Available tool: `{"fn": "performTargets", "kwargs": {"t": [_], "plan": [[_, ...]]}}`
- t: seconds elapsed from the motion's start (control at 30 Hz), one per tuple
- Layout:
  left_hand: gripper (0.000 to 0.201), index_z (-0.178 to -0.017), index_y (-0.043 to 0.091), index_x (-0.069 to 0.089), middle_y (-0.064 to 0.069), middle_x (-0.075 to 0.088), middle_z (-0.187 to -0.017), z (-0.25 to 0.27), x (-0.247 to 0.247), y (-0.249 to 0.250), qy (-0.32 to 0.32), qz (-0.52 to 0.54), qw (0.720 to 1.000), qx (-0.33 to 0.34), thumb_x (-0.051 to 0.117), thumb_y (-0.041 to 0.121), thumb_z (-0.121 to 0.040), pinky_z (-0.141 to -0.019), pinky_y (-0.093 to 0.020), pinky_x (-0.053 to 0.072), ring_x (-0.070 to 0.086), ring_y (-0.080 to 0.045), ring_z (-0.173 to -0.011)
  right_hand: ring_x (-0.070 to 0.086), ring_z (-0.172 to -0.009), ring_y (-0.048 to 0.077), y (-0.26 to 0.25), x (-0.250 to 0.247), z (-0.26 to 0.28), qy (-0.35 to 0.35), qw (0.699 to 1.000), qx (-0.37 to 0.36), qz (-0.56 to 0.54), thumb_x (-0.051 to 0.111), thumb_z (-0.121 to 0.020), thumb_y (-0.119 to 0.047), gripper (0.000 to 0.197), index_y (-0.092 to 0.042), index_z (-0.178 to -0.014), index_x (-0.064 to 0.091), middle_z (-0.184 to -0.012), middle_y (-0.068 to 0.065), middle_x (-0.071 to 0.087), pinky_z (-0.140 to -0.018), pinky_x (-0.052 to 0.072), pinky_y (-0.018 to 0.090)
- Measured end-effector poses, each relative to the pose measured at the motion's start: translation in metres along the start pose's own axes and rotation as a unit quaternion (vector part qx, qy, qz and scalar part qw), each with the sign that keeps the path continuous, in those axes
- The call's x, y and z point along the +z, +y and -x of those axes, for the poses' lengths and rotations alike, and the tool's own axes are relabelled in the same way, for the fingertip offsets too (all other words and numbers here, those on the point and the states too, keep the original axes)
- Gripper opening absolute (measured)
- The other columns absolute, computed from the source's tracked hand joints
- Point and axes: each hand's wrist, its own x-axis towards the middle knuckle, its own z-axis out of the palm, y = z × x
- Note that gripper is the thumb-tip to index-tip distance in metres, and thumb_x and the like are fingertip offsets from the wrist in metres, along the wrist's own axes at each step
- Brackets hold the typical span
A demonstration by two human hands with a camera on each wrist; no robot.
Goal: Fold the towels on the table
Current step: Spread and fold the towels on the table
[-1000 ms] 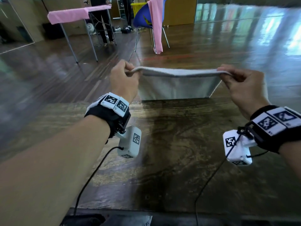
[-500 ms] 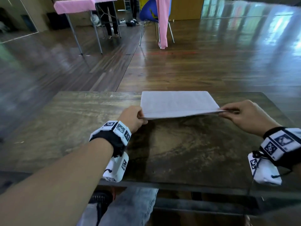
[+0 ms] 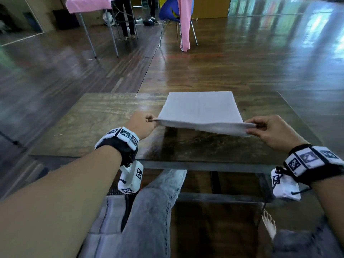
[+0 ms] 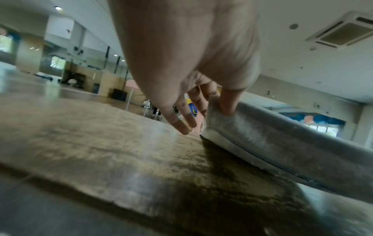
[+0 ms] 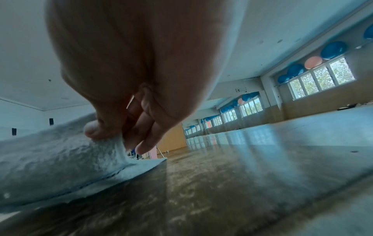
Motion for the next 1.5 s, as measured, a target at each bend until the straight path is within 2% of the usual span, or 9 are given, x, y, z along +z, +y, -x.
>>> {"fn": "performTargets", "kwargs": {"t": [0.13, 0.3, 0.47, 0.57, 0.67, 0.83, 1.03, 1.37, 1.5], "plan": [[0.012, -0.085, -0.006, 0.07, 0.005, 0.063, -0.072, 0.03, -0.002, -0.004, 0.031, 0.146, 0.989, 0.01, 0.071, 0.006, -0.087, -0.044, -0.003, 0.034, 0.049, 0.004, -0.047, 0.059, -0.065, -0.012, -0.01, 0.005, 0.019, 0.036, 0.998, -0.026, -0.034, 0.068, -0.091, 0.001, 0.015, -0.013, -0.093, 0.075, -0.08, -0.002, 0.071, -0.068, 0.044, 0.002], [0.024, -0.07, 0.001, 0.052, -0.007, 0.042, -0.06, 0.046, -0.013, -0.006, 0.025, 0.037, 0.997, 0.07, 0.057, 0.009, -0.091, -0.05, -0.023, 0.025, 0.032, -0.015, -0.053, 0.057, -0.06, -0.005, -0.019, -0.006, 0.03, 0.101, 0.992, -0.06, -0.051, 0.066, -0.096, -0.011, 0.029, -0.038, -0.083, 0.071, -0.071, -0.025, 0.069, -0.057, 0.042, 0.004], [0.031, -0.063, 0.005, 0.05, -0.006, 0.046, -0.061, 0.05, -0.027, 0.004, -0.067, -0.06, 0.994, 0.069, 0.064, 0.015, -0.09, -0.054, -0.026, 0.031, 0.041, -0.016, -0.055, 0.064, -0.062, 0.0, -0.025, -0.009, 0.038, 0.023, 0.992, 0.021, -0.119, 0.062, -0.098, -0.016, 0.017, -0.024, -0.087, 0.072, -0.076, -0.006, 0.071, -0.058, 0.056, 0.016], [0.029, -0.061, 0.005, 0.06, 0.002, 0.059, -0.055, 0.047, -0.031, 0.003, -0.168, 0.023, 0.985, 0.016, 0.065, 0.011, -0.09, -0.05, -0.021, 0.043, 0.055, -0.011, -0.05, 0.064, -0.061, 0.009, -0.027, -0.009, 0.038, -0.061, 0.979, 0.081, -0.179, 0.065, -0.093, -0.018, 0.013, -0.015, -0.083, 0.073, -0.073, 0.0, 0.07, -0.056, 0.054, 0.021], [0.023, -0.068, 0.01, 0.071, 0.0, 0.071, -0.066, 0.043, -0.026, 0.0, -0.22, 0.118, 0.968, -0.038, 0.065, 0.011, -0.091, -0.052, -0.021, 0.051, 0.066, -0.013, -0.057, 0.063, -0.075, 0.023, -0.023, -0.008, 0.033, -0.086, 0.971, 0.118, -0.19, 0.068, -0.089, -0.023, 0.015, -0.01, -0.088, 0.075, -0.083, 0.012, 0.071, -0.073, 0.05, 0.037], [0.02, -0.087, 0.006, 0.07, -0.014, 0.074, -0.092, 0.027, 0.001, -0.009, -0.066, 0.095, 0.993, -0.038, 0.061, 0.023, -0.095, -0.061, -0.026, 0.057, 0.071, -0.022, -0.076, 0.061, -0.055, 0.004, -0.018, 0.004, 0.013, 0.054, 0.992, 0.084, -0.071, 0.061, -0.1, -0.022, 0.018, -0.018, -0.085, 0.071, -0.066, -0.009, 0.071, -0.055, 0.051, 0.022], [0.028, -0.07, 0.006, 0.053, -0.007, 0.048, -0.063, 0.006, 0.033, -0.013, -0.011, 0.008, 1.0, -0.016, 0.06, 0.018, -0.094, -0.054, -0.03, 0.03, 0.041, -0.018, -0.058, 0.067, -0.088, 0.023, -0.015, 0.019, -0.009, 0.036, 0.994, 0.081, 0.071, 0.058, -0.101, -0.028, 0.017, -0.019, -0.098, 0.072, -0.093, 0.004, 0.073, -0.084, 0.053, 0.04], [0.037, -0.059, 0.01, 0.035, -0.009, 0.031, -0.057, -0.071, 0.036, -0.018, 0.074, -0.037, 0.996, -0.02, 0.055, 0.014, -0.089, -0.048, -0.028, 0.018, 0.025, -0.019, -0.053, 0.063, -0.098, 0.028, 0.014, 0.021, -0.084, 0.123, 0.981, 0.088, 0.12, 0.067, -0.092, -0.029, 0.013, -0.024, -0.084, 0.075, -0.08, 0.002, 0.072, -0.087, 0.049, 0.035], [0.026, -0.065, 0.003, 0.056, -0.011, 0.048, -0.062, -0.11, 0.046, -0.024, 0.064, -0.102, 0.993, -0.021, 0.063, 0.018, -0.085, -0.05, -0.027, 0.026, 0.04, -0.022, -0.057, 0.06, -0.106, 0.031, 0.035, 0.024, -0.121, 0.101, 0.981, 0.095, 0.138, 0.073, -0.088, -0.028, 0.01, -0.021, -0.088, 0.079, -0.085, 0.005, 0.072, -0.092, 0.05, 0.036]]}}
